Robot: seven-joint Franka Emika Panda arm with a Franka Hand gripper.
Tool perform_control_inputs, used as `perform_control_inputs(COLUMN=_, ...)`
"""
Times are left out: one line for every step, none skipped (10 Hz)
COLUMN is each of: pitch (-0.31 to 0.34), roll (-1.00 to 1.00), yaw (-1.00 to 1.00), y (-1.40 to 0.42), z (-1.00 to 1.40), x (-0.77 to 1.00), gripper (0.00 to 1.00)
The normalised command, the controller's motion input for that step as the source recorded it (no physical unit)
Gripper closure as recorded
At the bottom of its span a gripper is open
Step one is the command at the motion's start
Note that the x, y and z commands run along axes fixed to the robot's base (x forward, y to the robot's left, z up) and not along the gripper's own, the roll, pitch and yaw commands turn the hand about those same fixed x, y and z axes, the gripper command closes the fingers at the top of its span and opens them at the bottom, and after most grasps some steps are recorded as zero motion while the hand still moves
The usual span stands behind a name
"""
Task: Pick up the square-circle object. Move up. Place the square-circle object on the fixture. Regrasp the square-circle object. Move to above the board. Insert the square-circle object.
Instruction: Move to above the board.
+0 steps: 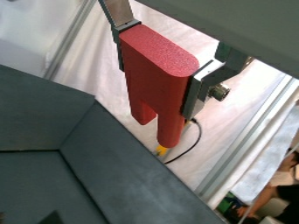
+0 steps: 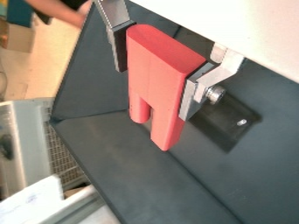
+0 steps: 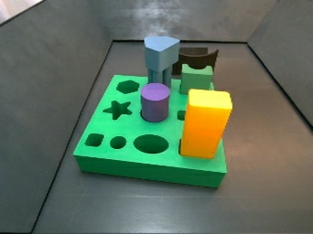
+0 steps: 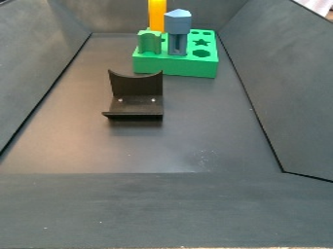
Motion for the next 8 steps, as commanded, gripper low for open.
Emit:
perform_control_inputs(pitch=-0.024, roll=-1.00, yaw=-0.08, y=-1.00, z=-0.07, x=-0.84, gripper=1.00)
perform_control_inputs(pitch=-0.053, roll=-1.00, yaw=-0.08, y=-1.00, z=-0.07, x=-0.91, gripper=1.00)
perform_control_inputs(pitch=-0.067, roll=-1.00, yaw=-0.08, y=-1.00, z=-0.09, x=-0.94, gripper=1.00)
perform_control_inputs(pitch=-0.076, roll=-1.00, yaw=-0.08, y=-1.00, z=-0.08, x=-0.96, gripper=1.00)
perform_control_inputs(pitch=-0.080, roll=-1.00, yaw=-0.07, y=-1.00, z=-0.08, x=-0.99, gripper=1.00)
perform_control_inputs(pitch=-0.084, roll=-1.00, yaw=-0.07, y=-0.99, z=-0.08, x=-1.00, gripper=1.00)
perform_control_inputs(pitch=-0.089, roll=-1.00, yaw=-0.07, y=-0.74, z=-0.07, x=-0.80, gripper=1.00)
perform_control_inputs(pitch=-0.088, roll=-1.00, yaw=-0.08, y=-0.48, z=-0.04, x=-0.55, gripper=1.00)
